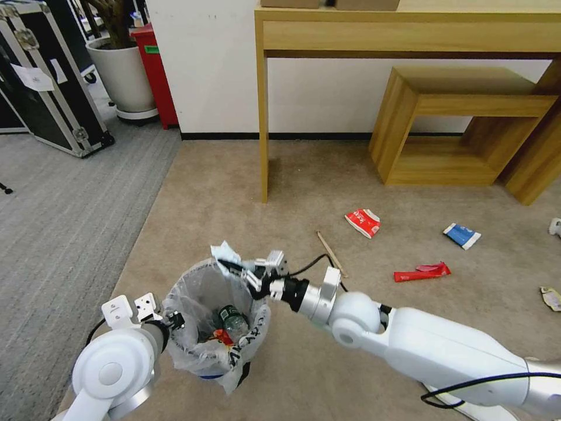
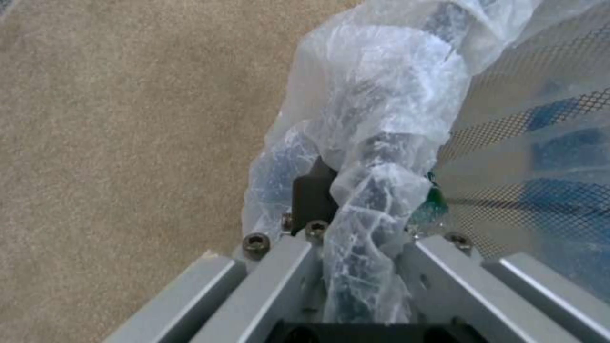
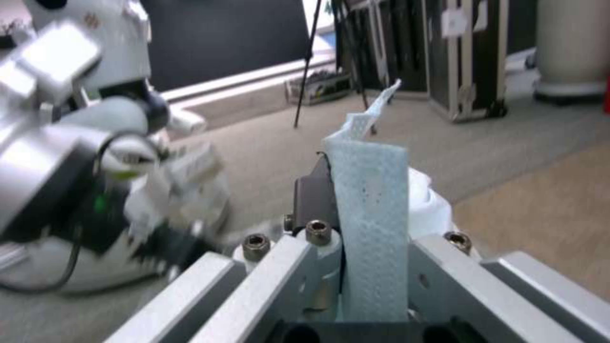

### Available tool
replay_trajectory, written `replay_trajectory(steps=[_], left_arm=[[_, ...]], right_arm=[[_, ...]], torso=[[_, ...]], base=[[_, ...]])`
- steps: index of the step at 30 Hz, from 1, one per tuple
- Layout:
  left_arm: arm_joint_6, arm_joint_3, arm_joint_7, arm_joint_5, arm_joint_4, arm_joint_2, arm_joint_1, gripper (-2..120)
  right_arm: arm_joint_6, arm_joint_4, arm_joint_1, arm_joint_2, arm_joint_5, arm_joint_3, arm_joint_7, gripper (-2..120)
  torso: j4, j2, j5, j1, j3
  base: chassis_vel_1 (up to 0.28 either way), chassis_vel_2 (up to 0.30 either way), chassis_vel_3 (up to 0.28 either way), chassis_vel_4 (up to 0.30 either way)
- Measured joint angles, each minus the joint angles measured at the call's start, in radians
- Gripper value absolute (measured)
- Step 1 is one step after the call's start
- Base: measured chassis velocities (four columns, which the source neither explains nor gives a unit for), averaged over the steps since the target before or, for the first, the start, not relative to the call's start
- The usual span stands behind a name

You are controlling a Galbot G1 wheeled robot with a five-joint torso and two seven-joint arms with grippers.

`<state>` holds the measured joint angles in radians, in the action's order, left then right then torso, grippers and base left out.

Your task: Pick up the trash bin and place the garbage on the floor into it.

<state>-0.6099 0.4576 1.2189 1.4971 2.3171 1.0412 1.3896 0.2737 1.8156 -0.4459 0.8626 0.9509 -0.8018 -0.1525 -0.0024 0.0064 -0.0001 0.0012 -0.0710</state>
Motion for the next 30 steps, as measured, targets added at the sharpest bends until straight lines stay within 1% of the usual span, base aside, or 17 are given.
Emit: replay_trajectory(steps=[10, 11, 12, 13, 16, 17, 20, 21, 23, 25, 26, 29, 30], left_arm=[[0.0, 0.001, -0.002, -0.022, 0.004, 0.013, 0.022, 0], [0.0, 0.0, -0.003, -0.022, 0.004, 0.013, 0.022, 0], [0.0, -0.002, -0.004, -0.024, 0.004, 0.013, 0.021, 0], [0.0, -0.002, -0.004, -0.024, 0.004, 0.013, 0.021, 0], [0.0, -0.003, -0.004, -0.024, 0.006, 0.013, 0.02, 0], [0.0, -0.003, -0.004, -0.024, 0.006, 0.013, 0.02, 0], [-0.001, -0.005, -0.004, -0.023, 0.006, 0.013, 0.019, 0], [-0.001, -0.005, -0.004, -0.023, 0.006, 0.013, 0.019, 0], [-0.002, -0.007, -0.004, -0.023, 0.004, 0.013, 0.016, 0], [-0.002, -0.007, -0.004, -0.023, 0.004, 0.013, 0.016, 0], [-0.003, -0.01, -0.004, -0.023, 0.002, 0.015, 0.014, 0], [-0.003, -0.015, -0.004, -0.023, -0.004, 0.016, 0.008, 0], [-0.003, -0.015, -0.004, -0.023, -0.004, 0.016, 0.008, 0]], right_arm=[[-0.005, -0.046, 0.016, 0.032, -0.022, -0.073, 0.0, 1], [-0.009, -0.049, 0.017, 0.034, -0.023, -0.077, -0.004, 4], [-0.016, -0.057, 0.018, 0.04, -0.023, -0.088, -0.007, 10], [-0.016, -0.057, 0.018, 0.04, -0.023, -0.088, -0.007, 10], [-0.024, -0.071, 0.016, 0.052, -0.023, -0.102, -0.009, 24], [-0.024, -0.071, 0.016, 0.052, -0.023, -0.102, -0.009, 24], [-0.034, -0.074, 0.014, 0.063, -0.02, -0.108, -0.007, 37], [-0.034, -0.074, 0.014, 0.063, -0.02, -0.108, -0.007, 37], [-0.039, -0.082, 0.019, 0.069, -0.015, -0.111, -0.005, 47], [-0.039, -0.083, 0.019, 0.069, -0.015, -0.112, -0.005, 47], [-0.04, -0.091, 0.025, 0.075, -0.013, -0.115, -0.005, 57], [-0.04, -0.094, 0.034, 0.083, -0.01, -0.117, 0.001, 70], [-0.04, -0.094, 0.034, 0.083, -0.01, -0.117, 0.001, 70]], torso=[[0.0002, 0.0, 0.0001, 0.0, 0.0], [0.0002, 0.0, 0.0001, 0.0, 0.0], [0.0001, 0.0, 0.0, 0.0, 0.0], [0.0001, 0.0, 0.0, 0.0, 0.0], [0.0001, 0.0, 0.0001, 0.0, 0.0], [0.0001, 0.0, 0.0001, 0.0, 0.0], [0.0001, 0.0, 0.0001, 0.0, 0.0], [0.0001, 0.0, 0.0001, 0.0, 0.0], [0.0001, 0.0, 0.0001, 0.0, 0.0], [0.0001, 0.0, 0.0001, 0.0, 0.0], [0.0001, 0.0, 0.0, 0.0, 0.0], [0.0001, 0.0, 0.0001, 0.0, 0.0], [0.0001, 0.0, 0.0001, 0.0, 0.0]], base=[[0.0, 0.0, 0.0, 0.0], [0.0, 0.0, 0.0, 0.0], [0.0, 0.0, 0.0, 0.0], [0.0, 0.0, 0.0, 0.0], [0.0, 0.0, 0.0, 0.0], [0.0, 0.0, 0.0, 0.0], [0.0, 0.0, 0.0, 0.0], [0.0, 0.0, 0.0, 0.0], [0.0, 0.0, 0.0, 0.0], [0.0, 0.0, 0.0, 0.0], [0.0, 0.0, 0.0, 0.0], [0.0, 0.0, 0.0, 0.0], [0.0, 0.0, 0.0, 0.0]])
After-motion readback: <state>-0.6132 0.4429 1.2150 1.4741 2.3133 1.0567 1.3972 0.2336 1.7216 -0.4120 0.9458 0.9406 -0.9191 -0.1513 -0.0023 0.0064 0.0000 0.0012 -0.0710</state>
